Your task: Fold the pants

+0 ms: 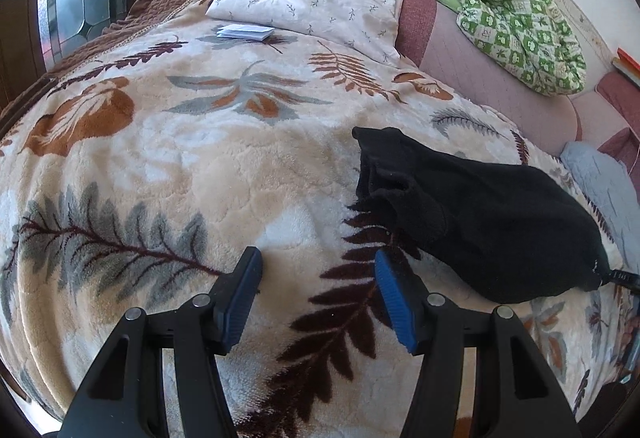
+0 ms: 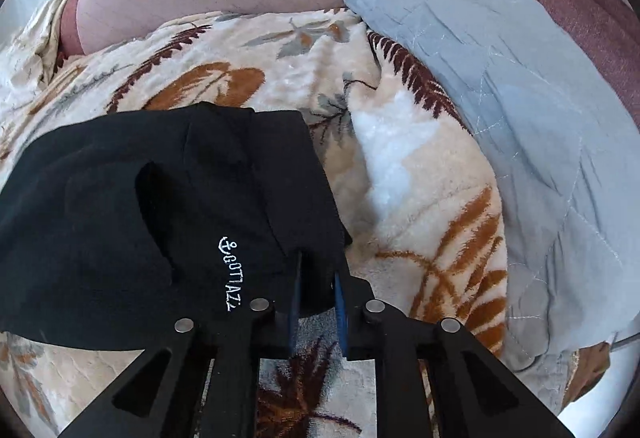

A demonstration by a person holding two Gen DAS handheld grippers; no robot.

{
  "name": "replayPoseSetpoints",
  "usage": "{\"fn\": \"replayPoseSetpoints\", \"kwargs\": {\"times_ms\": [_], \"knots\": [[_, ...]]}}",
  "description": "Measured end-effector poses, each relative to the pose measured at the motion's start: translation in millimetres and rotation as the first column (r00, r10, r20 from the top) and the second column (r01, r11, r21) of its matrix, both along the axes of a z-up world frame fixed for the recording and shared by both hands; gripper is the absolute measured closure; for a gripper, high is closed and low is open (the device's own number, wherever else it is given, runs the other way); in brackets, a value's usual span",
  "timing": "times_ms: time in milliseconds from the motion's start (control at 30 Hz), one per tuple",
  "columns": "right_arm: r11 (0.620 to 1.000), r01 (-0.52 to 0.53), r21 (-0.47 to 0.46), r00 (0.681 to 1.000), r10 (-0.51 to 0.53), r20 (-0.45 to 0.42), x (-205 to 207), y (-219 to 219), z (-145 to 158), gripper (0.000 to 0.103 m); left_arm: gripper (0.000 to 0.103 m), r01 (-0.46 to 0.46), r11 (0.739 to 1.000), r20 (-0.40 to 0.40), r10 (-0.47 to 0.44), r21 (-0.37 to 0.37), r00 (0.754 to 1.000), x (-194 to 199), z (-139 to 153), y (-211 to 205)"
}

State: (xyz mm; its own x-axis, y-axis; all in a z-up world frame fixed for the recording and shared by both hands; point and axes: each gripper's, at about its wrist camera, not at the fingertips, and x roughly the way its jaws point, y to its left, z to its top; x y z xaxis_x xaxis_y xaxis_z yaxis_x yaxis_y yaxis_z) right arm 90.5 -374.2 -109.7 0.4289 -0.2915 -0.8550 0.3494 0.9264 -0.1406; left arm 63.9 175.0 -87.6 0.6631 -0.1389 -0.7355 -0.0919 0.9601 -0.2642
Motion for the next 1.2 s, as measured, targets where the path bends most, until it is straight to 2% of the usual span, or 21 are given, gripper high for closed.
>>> {"fn": "replayPoseSetpoints", "kwargs": {"times_ms": [67,167,233,300,400,467,533,633,700,733,800,833,900,1033,1200], "knots": [[0.999,0.018,-0.031,1.000,-0.018,-0.002,4.8,1.6,2.3,0.061,0.045,-0.012,0.999,-0.004,0.012,-0.038,1.000,0.4,0.8,4.9],[0.996,0.077,-0.044,0.995,-0.074,0.065,0.7,0.5,21.1,0.050,0.045,-0.009,0.999,0.011,0.009,-0.051,1.000,1.3,15.2,3.7],[0.996,0.076,-0.038,0.985,-0.069,0.159,-5.9,11.8,43.3,0.050,0.044,0.026,0.999,0.057,-0.024,-0.040,0.998,4.9,32.5,-9.3],[1.000,-0.019,0.014,0.981,0.016,0.195,-1.9,35.9,52.3,0.050,0.034,0.095,0.995,0.067,-0.094,-0.023,0.993,19.9,41.8,-31.1],[0.976,-0.211,0.052,0.965,0.199,0.170,10.6,90.4,45.8,0.050,0.034,0.177,0.984,0.048,-0.176,-0.015,0.983,58.8,38.3,-60.5],[0.951,-0.302,0.072,0.945,0.289,0.152,16.0,124.8,34.6,0.050,0.035,0.158,0.987,-0.013,-0.158,0.016,0.987,84.5,33.4,-68.2],[0.931,-0.359,0.064,0.929,0.351,0.114,17.1,156.0,18.5,0.050,0.034,0.167,0.985,-0.035,-0.169,-0.043,0.985,98.8,33.1,-64.5],[0.907,-0.419,0.039,0.908,0.418,0.027,5.6,184.0,-11.6,0.049,0.034,0.125,0.991,-0.092,-0.121,0.047,0.988,109.2,19.0,-55.5],[0.896,-0.444,-0.022,0.895,0.444,0.043,-12.3,188.5,-19.9,0.044,0.034,0.093,0.993,-0.135,-0.083,0.066,0.987,114.7,-0.8,-41.1],[0.893,-0.448,-0.039,0.893,0.449,0.038,-16.4,187.5,-20.1,0.035,0.034,0.087,0.996,-0.144,-0.083,0.025,0.986,117.0,-10.2,-31.4],[0.897,-0.440,-0.040,0.898,0.441,0.003,-20.1,185.6,-12.8,0.033,0.033,0.076,0.996,-0.086,-0.080,-0.049,0.993,111.3,-11.4,-18.4],[0.898,-0.439,-0.039,0.898,0.440,0.012,-20.0,186.8,-6.8,0.033,0.032,0.071,0.995,-0.087,-0.076,-0.065,0.993,111.4,-10.9,-16.6],[0.884,-0.465,-0.046,0.882,0.467,0.068,-18.5,194.7,17.3,0.033,0.032,0.067,0.996,-0.076,-0.072,-0.060,0.995,110.6,-9.6,-17.8],[0.873,-0.485,-0.048,0.862,0.487,0.139,1.7,217.7,49.4,0.033,0.032,0.030,0.998,0.002,-0.030,-0.058,1.000,94.9,6.3,-12.6],[0.862,-0.507,0.002,0.840,0.494,0.224,22.3,237.1,58.4,0.033,0.032,-0.054,0.995,0.099,0.062,-0.083,0.993,78.0,39.8,10.4]]}}
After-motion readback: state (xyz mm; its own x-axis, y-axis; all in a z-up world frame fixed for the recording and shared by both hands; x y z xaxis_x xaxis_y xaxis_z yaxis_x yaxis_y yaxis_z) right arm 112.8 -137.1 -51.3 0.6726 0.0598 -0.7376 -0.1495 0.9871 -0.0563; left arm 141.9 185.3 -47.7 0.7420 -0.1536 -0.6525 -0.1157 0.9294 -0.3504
